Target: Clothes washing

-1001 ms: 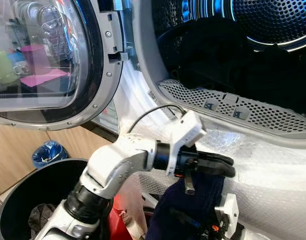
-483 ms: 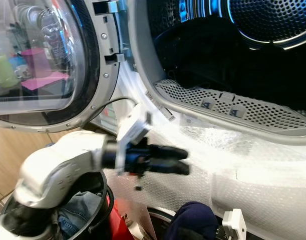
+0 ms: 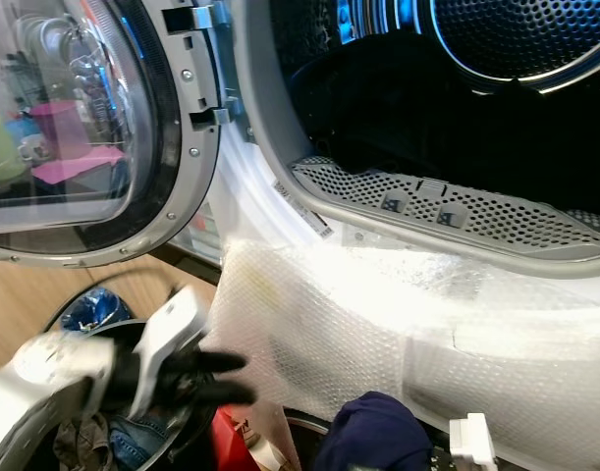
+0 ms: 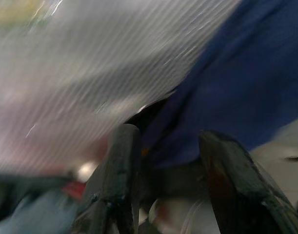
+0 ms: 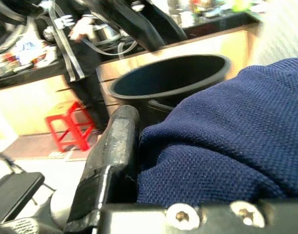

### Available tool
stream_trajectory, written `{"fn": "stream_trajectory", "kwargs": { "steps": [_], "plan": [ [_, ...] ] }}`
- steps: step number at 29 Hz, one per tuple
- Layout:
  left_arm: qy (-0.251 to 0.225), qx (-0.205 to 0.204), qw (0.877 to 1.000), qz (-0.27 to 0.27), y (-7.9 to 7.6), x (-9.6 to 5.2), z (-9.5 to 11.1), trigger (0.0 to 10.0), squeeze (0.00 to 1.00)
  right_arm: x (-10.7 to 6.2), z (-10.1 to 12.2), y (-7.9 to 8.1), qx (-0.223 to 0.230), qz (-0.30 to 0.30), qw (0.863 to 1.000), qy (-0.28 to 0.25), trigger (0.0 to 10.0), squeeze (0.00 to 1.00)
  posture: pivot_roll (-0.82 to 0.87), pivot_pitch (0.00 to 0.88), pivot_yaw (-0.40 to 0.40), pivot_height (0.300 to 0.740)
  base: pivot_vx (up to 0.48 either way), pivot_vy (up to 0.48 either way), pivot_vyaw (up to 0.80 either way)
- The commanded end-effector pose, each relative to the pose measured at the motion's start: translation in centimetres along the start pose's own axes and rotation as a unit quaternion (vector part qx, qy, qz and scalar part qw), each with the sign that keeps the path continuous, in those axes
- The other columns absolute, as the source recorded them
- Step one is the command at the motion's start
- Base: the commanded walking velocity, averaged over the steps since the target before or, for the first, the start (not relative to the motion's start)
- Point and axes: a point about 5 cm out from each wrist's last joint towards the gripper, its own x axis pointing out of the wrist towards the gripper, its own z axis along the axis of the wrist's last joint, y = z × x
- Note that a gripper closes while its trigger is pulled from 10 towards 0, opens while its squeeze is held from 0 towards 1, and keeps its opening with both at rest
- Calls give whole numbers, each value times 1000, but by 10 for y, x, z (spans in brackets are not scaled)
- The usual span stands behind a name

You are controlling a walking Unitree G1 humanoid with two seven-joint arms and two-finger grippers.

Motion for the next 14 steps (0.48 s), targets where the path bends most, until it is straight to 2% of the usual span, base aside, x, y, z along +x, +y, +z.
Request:
{"fn": "stream_trajectory", "kwargs": {
  "steps": [1,4,5,6,8,12,14],
  "plan": [
    [48,-9,996,76,14,0,-24,10000,0,12,23,11,-32,58,997,-29,0,0,76,17,76,740,0,0,0],
    [68,-20,990,121,22,5,-39,10000,0,17,38,15,-46,78,995,-52,0,0,75,15,67,740,0,0,0],
    [63,-45,987,141,25,9,-47,10000,0,21,51,17,-60,90,992,-72,0,0,72,14,65,740,0,0,0],
    [63,-53,986,148,26,11,-51,10000,0,24,57,19,-67,98,989,-84,0,0,73,14,64,740,0,0,0],
    [76,-66,982,159,25,14,-65,10000,0,29,77,25,-92,121,982,-115,0,0,72,12,61,740,0,0,0],
    [81,-82,980,161,23,17,-78,10000,0,30,108,28,-113,133,969,-175,0,0,69,6,60,740,0,0,0],
    [90,-87,979,160,21,17,-85,10000,0,30,128,30,-129,145,958,-213,0,0,66,2,58,740,0,0,0]
  ]
}}
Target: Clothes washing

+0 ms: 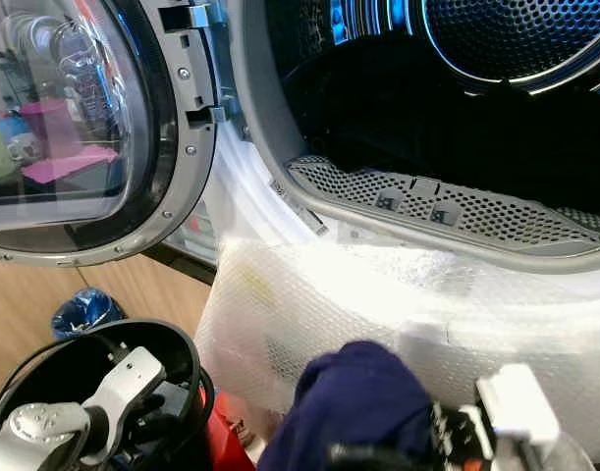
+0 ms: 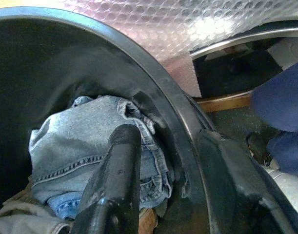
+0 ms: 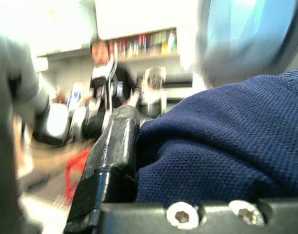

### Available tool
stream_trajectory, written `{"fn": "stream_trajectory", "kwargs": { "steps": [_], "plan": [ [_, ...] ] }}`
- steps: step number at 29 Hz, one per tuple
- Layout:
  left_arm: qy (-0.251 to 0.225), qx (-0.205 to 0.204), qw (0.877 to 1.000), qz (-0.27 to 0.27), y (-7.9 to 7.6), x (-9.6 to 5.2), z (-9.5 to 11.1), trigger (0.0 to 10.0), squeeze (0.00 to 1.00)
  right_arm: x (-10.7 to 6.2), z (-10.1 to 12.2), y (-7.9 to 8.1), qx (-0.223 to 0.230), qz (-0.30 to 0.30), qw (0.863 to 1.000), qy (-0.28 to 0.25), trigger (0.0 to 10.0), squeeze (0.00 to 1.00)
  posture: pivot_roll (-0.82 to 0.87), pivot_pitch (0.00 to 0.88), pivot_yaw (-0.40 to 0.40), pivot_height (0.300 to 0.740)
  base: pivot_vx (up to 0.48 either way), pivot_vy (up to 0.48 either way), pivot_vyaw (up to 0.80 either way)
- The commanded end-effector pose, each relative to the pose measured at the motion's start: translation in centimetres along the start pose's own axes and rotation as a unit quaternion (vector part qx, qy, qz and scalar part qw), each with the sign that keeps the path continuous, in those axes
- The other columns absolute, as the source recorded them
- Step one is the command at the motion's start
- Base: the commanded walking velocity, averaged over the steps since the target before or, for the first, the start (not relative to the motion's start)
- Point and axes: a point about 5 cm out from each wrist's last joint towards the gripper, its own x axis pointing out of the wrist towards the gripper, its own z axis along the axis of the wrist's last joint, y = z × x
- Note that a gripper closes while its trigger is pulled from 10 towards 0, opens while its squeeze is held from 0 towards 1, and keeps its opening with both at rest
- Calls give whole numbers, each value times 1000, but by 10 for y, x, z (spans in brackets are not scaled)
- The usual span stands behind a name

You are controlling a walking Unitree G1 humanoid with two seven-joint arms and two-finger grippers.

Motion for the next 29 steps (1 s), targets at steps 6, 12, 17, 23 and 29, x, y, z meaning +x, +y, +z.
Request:
{"fn": "stream_trajectory", "kwargs": {
  "steps": [6,12,17,23,29],
  "plan": [
    [74,30,996,31,7,-5,-33,10000,0,19,69,-22,-63,34,992,-107,0,0,86,0,37,740,0,0,0],
    [0,32,984,175,37,-14,-10,10000,0,22,81,-32,-55,52,989,-128,0,0,119,0,18,740,0,0,0],
    [-196,-17,948,249,48,-35,29,10000,0,27,74,-32,-36,47,990,-132,0,0,124,0,17,740,0,0,0],
    [-200,-44,927,315,52,-47,12,10000,0,25,81,-33,-39,43,989,-134,0,0,122,0,19,740,0,0,0],
    [-141,-66,927,342,56,-38,-20,10000,0,42,103,-48,-64,39,987,-141,0,0,103,0,25,740,0,0,0]
  ]
}}
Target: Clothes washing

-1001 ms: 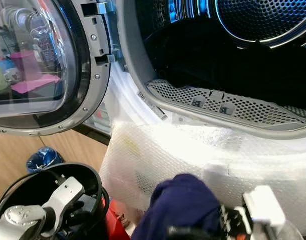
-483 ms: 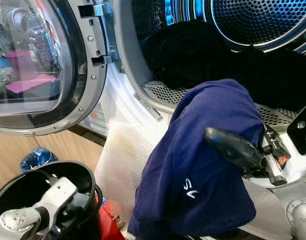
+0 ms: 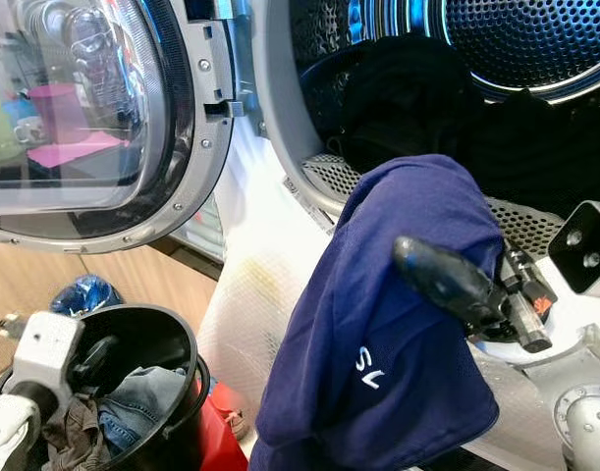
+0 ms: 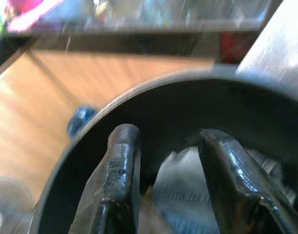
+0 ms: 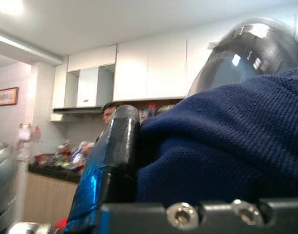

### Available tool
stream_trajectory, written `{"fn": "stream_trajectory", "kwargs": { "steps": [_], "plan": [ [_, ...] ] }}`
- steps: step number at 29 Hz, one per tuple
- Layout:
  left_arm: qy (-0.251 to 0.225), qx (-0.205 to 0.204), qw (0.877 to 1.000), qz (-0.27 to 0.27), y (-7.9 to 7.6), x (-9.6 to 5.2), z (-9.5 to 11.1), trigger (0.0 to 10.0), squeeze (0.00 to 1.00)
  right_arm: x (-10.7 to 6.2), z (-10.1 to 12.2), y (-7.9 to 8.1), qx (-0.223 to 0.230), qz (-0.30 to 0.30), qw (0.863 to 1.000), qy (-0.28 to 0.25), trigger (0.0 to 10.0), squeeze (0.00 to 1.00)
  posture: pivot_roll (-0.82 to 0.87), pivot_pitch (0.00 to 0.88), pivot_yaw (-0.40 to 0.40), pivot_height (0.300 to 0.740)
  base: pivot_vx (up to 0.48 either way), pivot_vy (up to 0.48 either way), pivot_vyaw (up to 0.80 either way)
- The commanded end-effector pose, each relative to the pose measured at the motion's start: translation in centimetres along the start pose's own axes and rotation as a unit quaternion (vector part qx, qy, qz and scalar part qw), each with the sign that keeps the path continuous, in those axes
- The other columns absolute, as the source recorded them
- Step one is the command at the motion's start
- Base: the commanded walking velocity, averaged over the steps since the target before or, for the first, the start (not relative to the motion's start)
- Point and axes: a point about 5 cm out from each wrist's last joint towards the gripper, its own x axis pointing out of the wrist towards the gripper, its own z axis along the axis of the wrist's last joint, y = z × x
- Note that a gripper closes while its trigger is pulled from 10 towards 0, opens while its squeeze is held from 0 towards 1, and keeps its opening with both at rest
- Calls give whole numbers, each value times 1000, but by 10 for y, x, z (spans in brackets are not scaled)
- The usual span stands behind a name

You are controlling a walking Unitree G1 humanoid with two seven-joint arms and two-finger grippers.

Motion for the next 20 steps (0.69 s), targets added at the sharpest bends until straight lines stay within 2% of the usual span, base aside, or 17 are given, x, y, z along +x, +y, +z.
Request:
{"fn": "stream_trajectory", "kwargs": {
  "steps": [1,4,5,6,7,9,10,12,13,14,15,16,17,18,19,20],
  "plan": [
    [11,1,1000,9,1,2,-8,10000,0,13,13,-8,-19,1,1000,-10,0,0,85,0,26,740,0,0,0],
    [23,-12,1000,5,-8,9,-14,10000,0,34,27,-36,-30,-39,998,-31,0,0,85,0,34,740,0,0,0],
    [24,-9,1000,1,-10,11,-14,10000,0,40,30,-43,-39,-50,997,-34,0,0,75,0,32,740,0,0,0],
    [26,7,1000,-11,-15,13,-15,10000,0,48,35,-59,-64,-80,995,-20,0,0,75,0,32,740,0,0,0],
    [32,10,999,-18,-18,13,-18,10000,0,53,42,-69,-77,-97,992,-28,0,0,69,0,41,740,0,0,0],
    [38,5,999,-23,-22,15,-21,10000,0,60,53,-82,-83,-120,988,-43,0,0,72,0,39,740,0,0,0],
    [37,-6,999,-27,-26,16,-22,10000,0,67,72,-101,-105,-156,981,-47,0,0,69,0,36,740,0,0,0],
    [36,-9,999,-29,-29,18,-22,10000,0,70,85,-114,-125,-183,974,-44,0,0,69,0,35,740,0,0,0],
    [36,-10,999,-30,-31,18,-23,10000,0,70,94,-124,-144,-219,964,-37,0,0,69,0,35,740,0,0,0],
    [37,-11,999,-31,-33,18,-25,10000,0,69,116,-141,-162,-293,941,-47,0,0,63,0,43,740,0,0,0],
    [39,-12,999,-32,-35,18,-27,10000,0,64,131,-152,-171,-370,912,-49,0,0,66,0,41,740,0,0,0],
    [40,-13,999,-33,-36,18,-28,10000,0,59,141,-158,-176,-419,889,-51,0,0,66,0,41,740,0,0,0],
    [40,-13,999,-34,-37,18,-28,10000,0,56,146,-160,-179,-449,874,-50,0,0,76,0,39,740,0,0,0],
    [42,-13,998,-35,-40,19,-29,10000,0,43,162,-163,-188,-520,831,-56,0,0,80,0,37,740,0,0,0],
    [39,-19,998,-34,-41,20,-29,10000,0,27,180,-162,-224,-591,772,-59,0,0,80,0,37,740,0,0,0],
    [38,-22,998,-33,-42,21,-29,10000,0,22,186,-161,-228,-611,756,-65,0,0,80,0,37,740,0,0,0]
  ]
}}
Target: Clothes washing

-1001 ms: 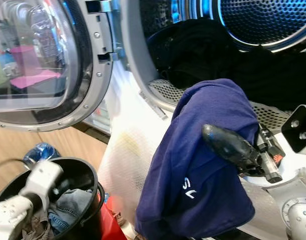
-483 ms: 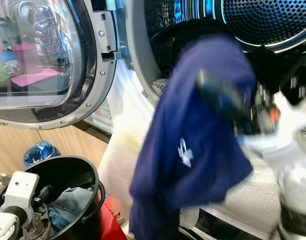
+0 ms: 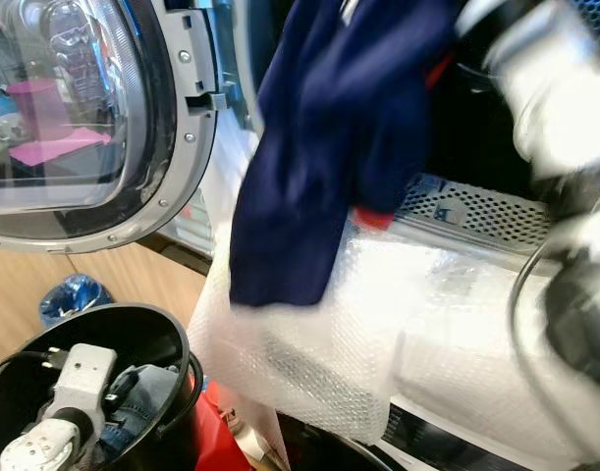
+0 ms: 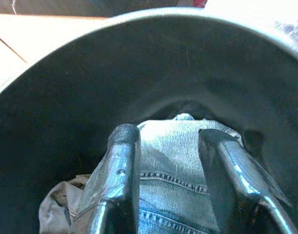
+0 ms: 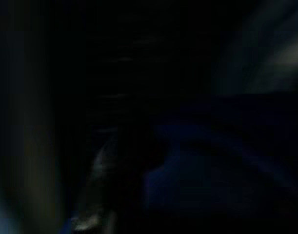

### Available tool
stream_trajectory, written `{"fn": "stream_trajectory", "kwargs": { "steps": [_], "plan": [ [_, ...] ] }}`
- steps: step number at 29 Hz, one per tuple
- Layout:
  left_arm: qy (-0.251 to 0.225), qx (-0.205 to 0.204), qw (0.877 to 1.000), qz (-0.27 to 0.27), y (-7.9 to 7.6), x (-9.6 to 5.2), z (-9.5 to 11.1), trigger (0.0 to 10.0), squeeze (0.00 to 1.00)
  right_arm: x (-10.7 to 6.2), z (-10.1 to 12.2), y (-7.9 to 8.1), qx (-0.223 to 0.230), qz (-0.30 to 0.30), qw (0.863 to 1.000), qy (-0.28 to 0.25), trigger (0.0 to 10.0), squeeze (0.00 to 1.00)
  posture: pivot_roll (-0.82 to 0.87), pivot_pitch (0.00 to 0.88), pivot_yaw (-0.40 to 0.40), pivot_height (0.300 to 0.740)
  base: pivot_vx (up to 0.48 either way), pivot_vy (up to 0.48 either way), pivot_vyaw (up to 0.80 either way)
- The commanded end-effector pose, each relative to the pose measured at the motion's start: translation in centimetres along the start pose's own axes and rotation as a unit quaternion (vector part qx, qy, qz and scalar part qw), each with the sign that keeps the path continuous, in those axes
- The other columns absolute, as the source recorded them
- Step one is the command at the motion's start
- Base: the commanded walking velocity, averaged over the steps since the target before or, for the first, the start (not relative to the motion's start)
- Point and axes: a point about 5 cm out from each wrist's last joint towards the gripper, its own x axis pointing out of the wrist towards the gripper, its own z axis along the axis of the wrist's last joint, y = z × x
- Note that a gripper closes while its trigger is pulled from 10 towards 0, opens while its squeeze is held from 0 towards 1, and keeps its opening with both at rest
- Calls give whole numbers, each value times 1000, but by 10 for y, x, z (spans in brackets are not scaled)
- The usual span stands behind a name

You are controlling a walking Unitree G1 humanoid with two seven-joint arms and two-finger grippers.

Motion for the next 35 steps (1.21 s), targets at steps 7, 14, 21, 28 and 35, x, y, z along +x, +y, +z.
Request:
{"fn": "stream_trajectory", "kwargs": {
  "steps": [7,14,21,28,35],
  "plan": [
    [-14,0,999,41,3,-1,-2,10000,0,-31,67,-77,-51,-319,939,-118,0,0,99,0,22,740,0,0,0],
    [-2,7,1000,19,-5,1,-8,10000,0,-17,-22,-57,-117,-199,972,39,1765,0,88,0,36,740,0,0,0],
    [2,7,1000,2,-14,2,-9,10000,0,-16,-79,-29,-224,-91,962,125,10000,0,79,0,51,740,0,0,0],
    [4,6,1000,-5,-18,3,-9,10000,0,-16,-97,-14,-249,-46,956,145,10000,1000,85,0,44,740,0,0,0],
    [8,5,1000,-6,-21,1,-12,10000,0,-9,-67,-12,-235,-46,966,94,10000,1000,82,0,43,740,0,0,0]
  ]
}}
